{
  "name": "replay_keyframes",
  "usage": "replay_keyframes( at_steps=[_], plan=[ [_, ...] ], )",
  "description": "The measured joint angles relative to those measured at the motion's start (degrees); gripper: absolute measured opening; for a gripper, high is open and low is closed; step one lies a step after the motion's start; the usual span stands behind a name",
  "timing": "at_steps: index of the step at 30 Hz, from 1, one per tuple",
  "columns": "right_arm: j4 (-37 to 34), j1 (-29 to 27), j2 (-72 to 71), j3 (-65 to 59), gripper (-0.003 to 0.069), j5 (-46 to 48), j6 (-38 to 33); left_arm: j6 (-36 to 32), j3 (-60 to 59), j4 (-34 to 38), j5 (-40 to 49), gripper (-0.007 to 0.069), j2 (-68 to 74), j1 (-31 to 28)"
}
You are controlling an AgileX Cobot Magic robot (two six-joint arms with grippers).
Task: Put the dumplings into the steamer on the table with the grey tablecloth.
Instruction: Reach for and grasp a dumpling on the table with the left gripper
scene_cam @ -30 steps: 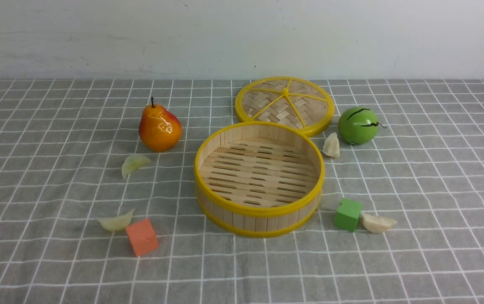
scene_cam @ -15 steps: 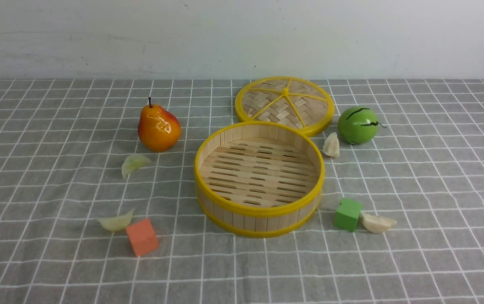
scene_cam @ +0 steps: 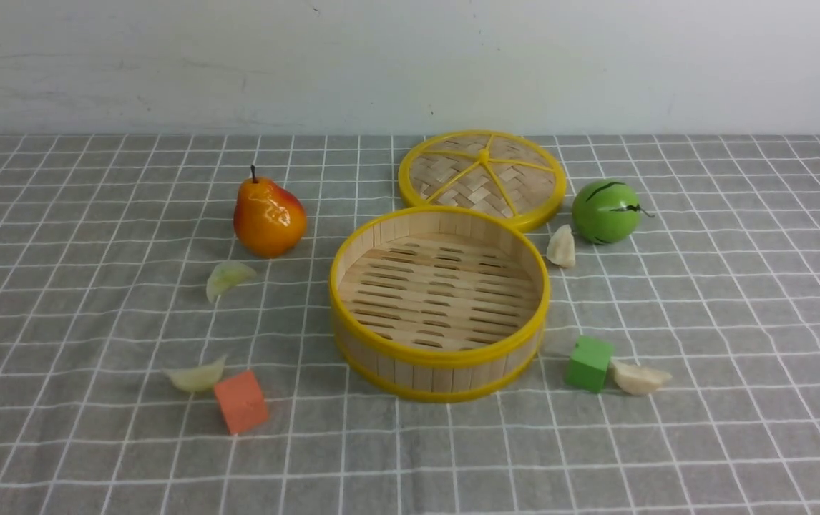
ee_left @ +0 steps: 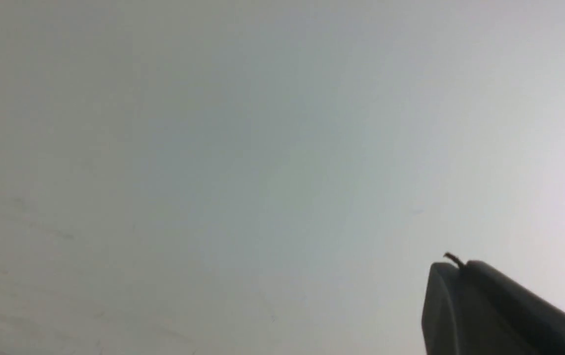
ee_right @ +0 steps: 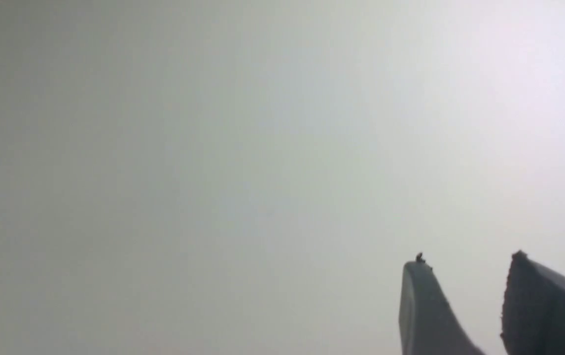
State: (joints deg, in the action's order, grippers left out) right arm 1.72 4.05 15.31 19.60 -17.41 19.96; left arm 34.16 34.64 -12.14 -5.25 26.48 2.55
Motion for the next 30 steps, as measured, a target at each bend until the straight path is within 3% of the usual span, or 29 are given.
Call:
replay_keyframes(
  at_steps=[6,9,10,12,17,20,25,26,28,30],
  plan=[
    [0.0,0.0,10.3,1.13,0.0239,2.81,3.02,1.5,4.35,-0.27,5.79,-0.0014,17.87,0.0],
    [0.63,0.0,14.05,1.18,0.0239,3.86,4.98,3.03,7.64,0.7,13.76,-0.0014,25.09,0.0],
    [2.57,0.0,16.35,1.74,0.0223,7.3,6.14,3.2,10.58,2.17,21.04,-0.0014,29.72,0.0],
    [4.27,0.0,18.38,2.9,0.0197,11.68,6.85,2.18,13.47,4.22,25.7,-0.0014,32.64,0.0],
    [8.19,0.0,28.05,10.9,0.0003,40.64,4.65,-16.41,24.91,17.81,41.82,-0.0014,45.85,0.0],
    [6.17,0.4,32.28,14.58,-0.0021,50.56,-1.21,-26.0,31.19,24.92,48.07,-0.0014,53.91,0.0],
    [-2.93,3.59,36.82,16.63,-0.0021,50.14,-14.77,-38.63,41.67,30.08,51.73,0.0032,66.08,0.0],
    [-3.31,3.76,37.02,16.67,-0.0021,50.06,-15.35,-38.63,42.09,30.13,51.81,0.0037,66.54,0.0],
    [-6.9,5.31,39.04,16.71,-0.0021,49.25,-20.32,-43.91,45.65,30.29,52.5,0.01,70.18,0.0],
    [-11.92,7.42,42.58,16.74,-0.0021,48.86,-25.97,-52.31,50.29,30.62,52.9,0.0221,76.13,0.0]
  ],
)
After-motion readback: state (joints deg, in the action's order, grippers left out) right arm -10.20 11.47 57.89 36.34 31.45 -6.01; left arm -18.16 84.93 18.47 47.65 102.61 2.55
